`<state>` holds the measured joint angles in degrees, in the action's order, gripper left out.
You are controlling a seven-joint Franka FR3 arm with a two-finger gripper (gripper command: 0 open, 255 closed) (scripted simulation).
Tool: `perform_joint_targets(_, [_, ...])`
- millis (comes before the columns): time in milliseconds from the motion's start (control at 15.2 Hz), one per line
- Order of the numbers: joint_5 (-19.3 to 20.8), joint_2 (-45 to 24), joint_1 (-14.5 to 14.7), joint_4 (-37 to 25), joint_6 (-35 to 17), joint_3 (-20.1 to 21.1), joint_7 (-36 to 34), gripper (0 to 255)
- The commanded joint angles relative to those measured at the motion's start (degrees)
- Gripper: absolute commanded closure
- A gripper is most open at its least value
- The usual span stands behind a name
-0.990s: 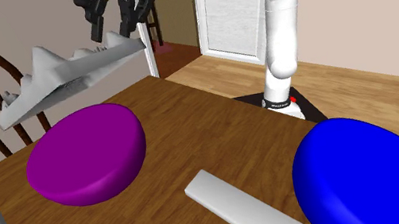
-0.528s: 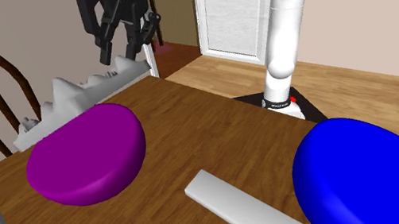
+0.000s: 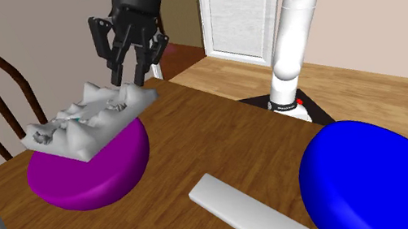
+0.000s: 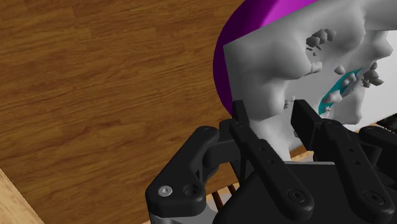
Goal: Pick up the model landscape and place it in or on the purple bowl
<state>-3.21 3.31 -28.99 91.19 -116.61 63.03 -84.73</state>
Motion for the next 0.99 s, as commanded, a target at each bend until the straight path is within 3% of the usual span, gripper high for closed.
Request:
perform_joint_targets(0, [0.0, 0.0, 0.0, 0.3, -0.3, 0.0, 0.0, 255])
perform_joint_targets(330, [0.0, 0.0, 0.0, 0.3, -0.3, 0.0, 0.0, 255])
perform_joint_targets(396, [0.0, 0.0, 0.0, 0.3, -0.3, 0.0, 0.0, 0])
perform_joint_targets(726, [0.0, 0.0, 0.0, 0.3, -0.3, 0.0, 0.0, 0])
perform_joint_targets(924, [-4.2, 3.6, -0.4, -3.1, 5.0, -2.3, 2.4, 0])
